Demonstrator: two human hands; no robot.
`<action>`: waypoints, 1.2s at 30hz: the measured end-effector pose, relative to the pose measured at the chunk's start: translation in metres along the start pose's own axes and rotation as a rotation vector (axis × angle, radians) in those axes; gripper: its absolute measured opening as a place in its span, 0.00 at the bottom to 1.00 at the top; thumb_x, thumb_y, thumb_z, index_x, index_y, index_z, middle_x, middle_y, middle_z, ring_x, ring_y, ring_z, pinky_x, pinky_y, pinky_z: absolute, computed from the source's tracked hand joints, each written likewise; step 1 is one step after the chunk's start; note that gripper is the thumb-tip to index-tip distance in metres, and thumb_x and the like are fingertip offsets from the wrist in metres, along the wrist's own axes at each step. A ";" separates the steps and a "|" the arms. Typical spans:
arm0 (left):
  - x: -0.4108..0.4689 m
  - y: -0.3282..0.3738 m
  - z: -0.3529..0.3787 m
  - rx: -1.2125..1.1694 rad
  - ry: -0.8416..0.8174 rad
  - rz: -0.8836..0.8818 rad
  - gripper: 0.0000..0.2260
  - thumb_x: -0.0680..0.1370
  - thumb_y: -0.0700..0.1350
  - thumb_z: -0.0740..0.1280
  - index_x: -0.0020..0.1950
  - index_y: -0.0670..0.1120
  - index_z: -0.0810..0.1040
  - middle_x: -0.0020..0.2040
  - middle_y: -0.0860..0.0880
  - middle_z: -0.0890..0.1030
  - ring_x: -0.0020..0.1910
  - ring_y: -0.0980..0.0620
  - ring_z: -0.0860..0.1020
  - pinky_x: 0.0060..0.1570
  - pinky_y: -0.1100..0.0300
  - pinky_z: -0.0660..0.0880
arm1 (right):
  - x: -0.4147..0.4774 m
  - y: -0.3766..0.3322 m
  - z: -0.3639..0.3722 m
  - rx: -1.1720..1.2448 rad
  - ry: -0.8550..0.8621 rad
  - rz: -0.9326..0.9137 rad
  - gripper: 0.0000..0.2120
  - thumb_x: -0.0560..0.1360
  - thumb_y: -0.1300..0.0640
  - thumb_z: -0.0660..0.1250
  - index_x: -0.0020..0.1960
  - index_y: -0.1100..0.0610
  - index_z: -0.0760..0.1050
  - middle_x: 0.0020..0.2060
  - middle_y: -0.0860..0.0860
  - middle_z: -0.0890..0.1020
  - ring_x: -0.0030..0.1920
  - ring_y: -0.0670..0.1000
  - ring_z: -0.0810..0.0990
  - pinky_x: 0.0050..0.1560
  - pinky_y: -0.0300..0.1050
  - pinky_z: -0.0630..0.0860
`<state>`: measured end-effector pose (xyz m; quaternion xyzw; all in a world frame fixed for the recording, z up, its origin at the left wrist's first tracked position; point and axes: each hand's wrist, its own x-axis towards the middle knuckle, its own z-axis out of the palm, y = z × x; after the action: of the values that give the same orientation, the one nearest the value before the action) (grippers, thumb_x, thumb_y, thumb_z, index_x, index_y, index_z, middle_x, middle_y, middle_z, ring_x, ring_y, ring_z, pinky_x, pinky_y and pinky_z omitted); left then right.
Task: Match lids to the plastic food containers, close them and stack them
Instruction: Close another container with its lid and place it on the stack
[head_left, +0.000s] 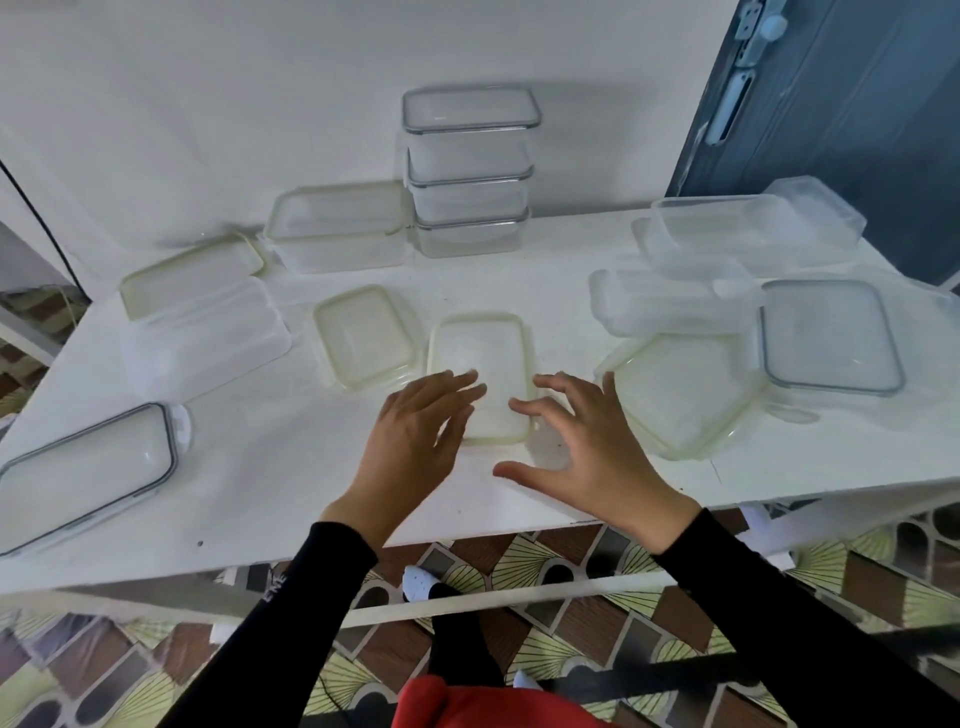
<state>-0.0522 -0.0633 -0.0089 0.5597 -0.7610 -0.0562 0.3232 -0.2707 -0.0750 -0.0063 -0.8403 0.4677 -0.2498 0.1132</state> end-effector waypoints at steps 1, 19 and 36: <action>-0.002 0.003 0.000 0.015 0.019 0.000 0.15 0.80 0.52 0.61 0.64 0.52 0.79 0.67 0.55 0.77 0.67 0.52 0.74 0.61 0.48 0.74 | 0.001 -0.001 0.002 -0.034 0.017 0.002 0.36 0.67 0.24 0.59 0.61 0.49 0.78 0.63 0.51 0.75 0.69 0.56 0.71 0.71 0.74 0.52; -0.022 0.006 0.009 0.054 -0.084 0.036 0.28 0.76 0.54 0.64 0.74 0.45 0.69 0.75 0.49 0.67 0.76 0.49 0.61 0.74 0.54 0.59 | -0.008 -0.004 0.039 0.094 0.065 -0.118 0.19 0.80 0.46 0.60 0.69 0.49 0.69 0.76 0.53 0.65 0.78 0.53 0.58 0.76 0.60 0.55; -0.024 0.007 0.017 0.161 -0.057 0.034 0.24 0.80 0.52 0.60 0.73 0.44 0.69 0.75 0.49 0.67 0.76 0.49 0.62 0.73 0.50 0.63 | -0.007 -0.002 0.049 0.068 0.098 -0.136 0.16 0.81 0.51 0.60 0.68 0.50 0.71 0.74 0.58 0.66 0.77 0.58 0.58 0.72 0.63 0.64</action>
<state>-0.0631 -0.0439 -0.0295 0.5691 -0.7813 -0.0054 0.2563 -0.2464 -0.0702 -0.0493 -0.8525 0.4058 -0.3134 0.1013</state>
